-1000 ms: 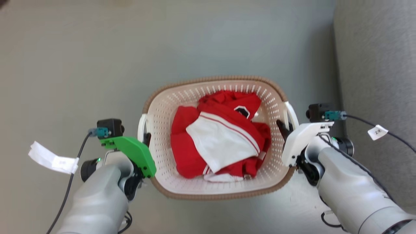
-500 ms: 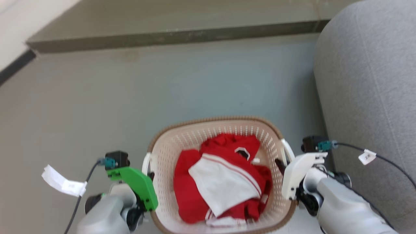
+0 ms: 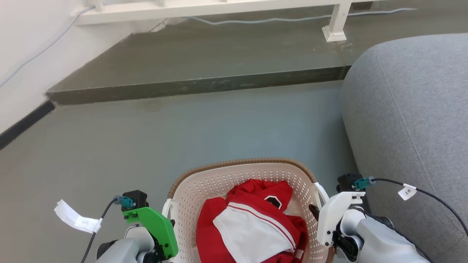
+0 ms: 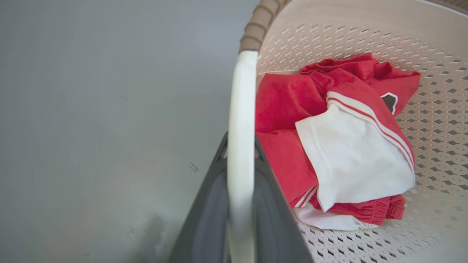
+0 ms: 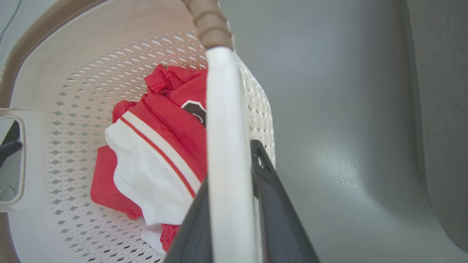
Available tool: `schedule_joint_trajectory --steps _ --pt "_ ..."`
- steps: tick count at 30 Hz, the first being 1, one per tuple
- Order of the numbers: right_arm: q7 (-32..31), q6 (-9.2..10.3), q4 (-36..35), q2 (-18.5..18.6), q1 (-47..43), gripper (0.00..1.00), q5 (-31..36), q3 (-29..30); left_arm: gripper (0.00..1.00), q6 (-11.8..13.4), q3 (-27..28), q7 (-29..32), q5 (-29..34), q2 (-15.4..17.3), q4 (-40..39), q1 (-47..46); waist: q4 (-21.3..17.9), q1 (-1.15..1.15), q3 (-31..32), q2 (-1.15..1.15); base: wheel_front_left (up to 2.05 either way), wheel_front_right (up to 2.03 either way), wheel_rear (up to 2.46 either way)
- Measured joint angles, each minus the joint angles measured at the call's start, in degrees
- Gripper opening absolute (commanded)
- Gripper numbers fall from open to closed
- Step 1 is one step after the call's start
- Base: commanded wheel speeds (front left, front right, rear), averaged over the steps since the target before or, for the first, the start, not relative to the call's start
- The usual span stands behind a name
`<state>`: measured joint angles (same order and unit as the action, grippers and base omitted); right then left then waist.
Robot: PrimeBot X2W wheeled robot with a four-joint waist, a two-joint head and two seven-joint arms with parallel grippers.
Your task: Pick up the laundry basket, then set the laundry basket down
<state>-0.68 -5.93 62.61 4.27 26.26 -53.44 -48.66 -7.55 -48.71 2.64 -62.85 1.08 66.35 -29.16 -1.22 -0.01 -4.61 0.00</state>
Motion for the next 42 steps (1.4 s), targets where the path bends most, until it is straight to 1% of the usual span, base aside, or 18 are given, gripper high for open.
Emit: schedule_joint_trajectory --steps 6,19,42 --pt "-1.19 0.01 -0.22 0.1 0.0 0.0 -1.36 -0.32 0.0 0.0 -0.18 0.98 -0.2 0.03 0.3 -0.06 -0.3 0.0 0.73 0.0 0.0 0.0 0.0" --pt "-2.65 0.04 -0.79 0.78 0.21 0.0 -3.25 -1.56 0.0 0.01 -0.77 3.58 -1.37 0.13 0.18 -0.46 -0.38 0.0 0.0 0.0 0.0 0.0 0.0" --pt "-2.66 0.05 -1.15 1.44 0.89 0.0 -5.86 -3.83 0.0 0.01 -1.4 3.88 -1.94 0.13 0.21 -1.21 -0.5 0.0 -1.13 0.0 0.0 0.0 0.0"
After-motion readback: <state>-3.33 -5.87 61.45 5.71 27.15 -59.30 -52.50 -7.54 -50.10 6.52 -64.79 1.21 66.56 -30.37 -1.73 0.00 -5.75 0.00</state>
